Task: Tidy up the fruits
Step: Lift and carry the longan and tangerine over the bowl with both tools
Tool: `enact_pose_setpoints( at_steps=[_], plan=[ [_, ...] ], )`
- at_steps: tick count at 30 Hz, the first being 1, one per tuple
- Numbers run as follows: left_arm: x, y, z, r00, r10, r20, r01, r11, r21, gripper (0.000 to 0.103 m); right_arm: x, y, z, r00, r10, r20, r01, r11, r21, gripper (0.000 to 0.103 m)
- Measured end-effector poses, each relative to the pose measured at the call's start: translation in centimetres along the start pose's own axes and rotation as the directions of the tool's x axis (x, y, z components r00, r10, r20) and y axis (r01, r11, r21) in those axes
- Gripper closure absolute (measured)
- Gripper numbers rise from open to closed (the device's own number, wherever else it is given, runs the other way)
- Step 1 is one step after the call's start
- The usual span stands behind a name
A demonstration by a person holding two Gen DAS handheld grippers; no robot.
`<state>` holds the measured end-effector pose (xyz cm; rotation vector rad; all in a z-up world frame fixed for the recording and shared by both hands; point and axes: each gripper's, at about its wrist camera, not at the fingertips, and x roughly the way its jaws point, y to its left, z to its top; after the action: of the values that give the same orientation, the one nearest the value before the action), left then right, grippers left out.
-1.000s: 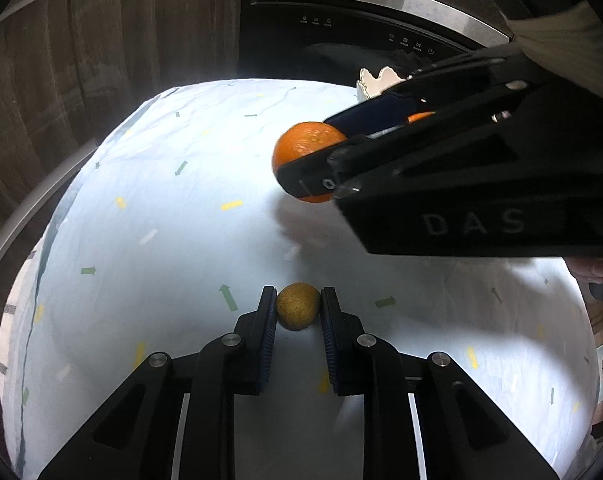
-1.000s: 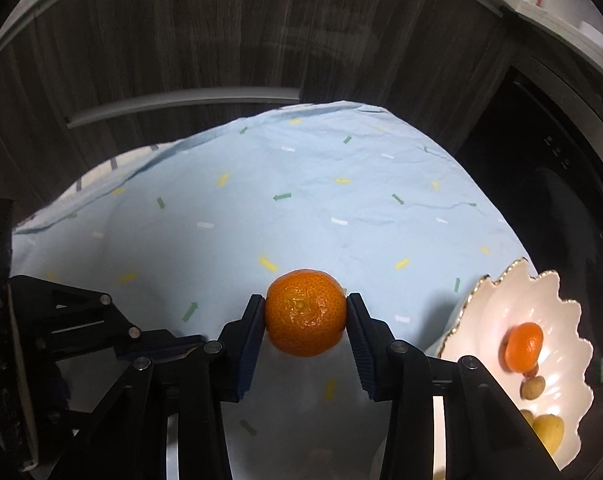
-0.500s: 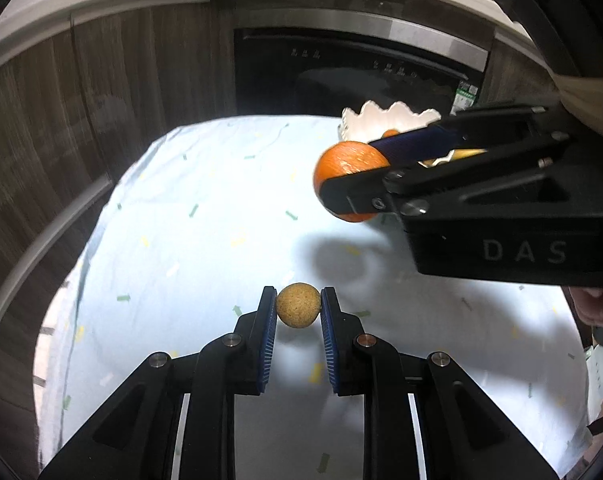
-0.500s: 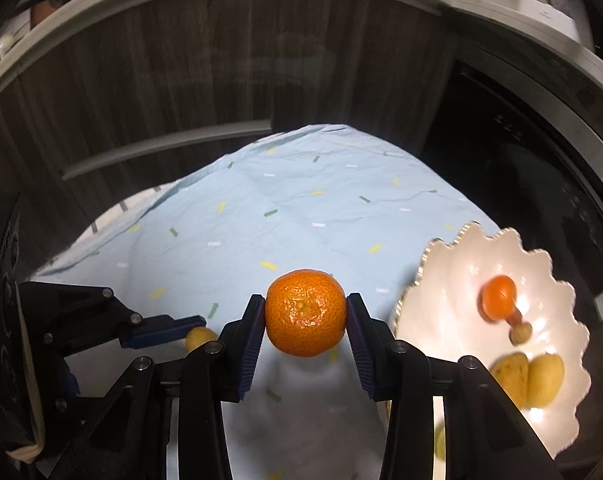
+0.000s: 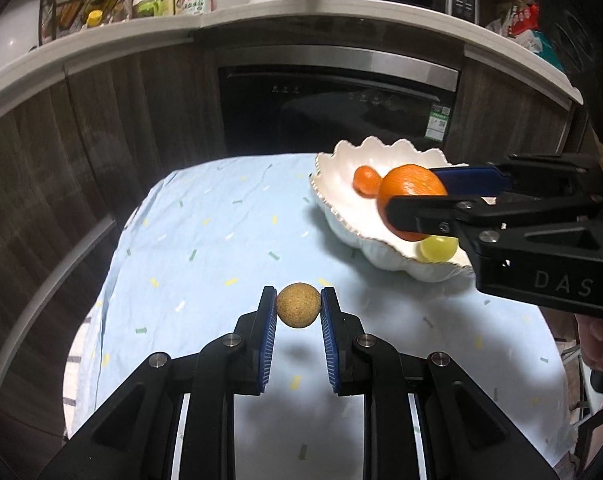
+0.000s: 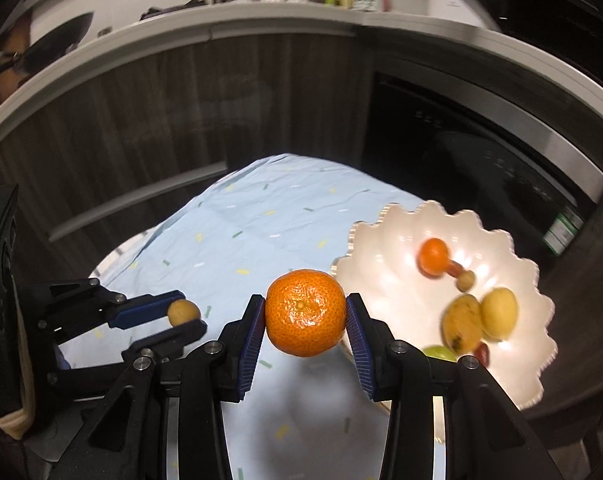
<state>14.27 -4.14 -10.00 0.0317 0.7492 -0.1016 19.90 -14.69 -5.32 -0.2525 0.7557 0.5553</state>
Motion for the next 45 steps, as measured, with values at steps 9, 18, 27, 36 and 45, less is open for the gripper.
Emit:
enact_pose_setpoints(
  at_steps=[9,18,27,36,45],
  plan=[
    [-0.7,-1.9,2.8,0.999,-0.037,0.028,0.035,0.998,0.050,0.081,-3.4,-2.3,-0.6,0.992,-0.113,0.058,0.106,0.988,0.112,0.061],
    [-0.3,-3.5,6.1,0.996,-0.057,0.067,0.050,0.994,0.102,0.081,-5.6,-5.0,-0.7,0.973,-0.214,0.087,0.193,0.961,0.200,0.061],
    [0.9,-5.3,8.5,0.993,-0.084,0.081,0.071,0.986,0.148,0.081,-6.5,-7.5,-1.1,0.956,-0.278,0.094,0.243,0.929,0.278,0.061],
    [4.0,-6.2,10.0,0.993,-0.106,0.052,0.096,0.982,0.162,0.081,-5.6,-10.1,-2.0,0.931,-0.360,0.051,0.327,0.891,0.316,0.061],
    [7.0,-6.5,10.6,0.993,-0.117,0.025,0.111,0.978,0.177,0.081,-3.4,-11.9,-3.2,0.930,-0.367,0.001,0.344,0.873,0.345,0.061]
  ],
)
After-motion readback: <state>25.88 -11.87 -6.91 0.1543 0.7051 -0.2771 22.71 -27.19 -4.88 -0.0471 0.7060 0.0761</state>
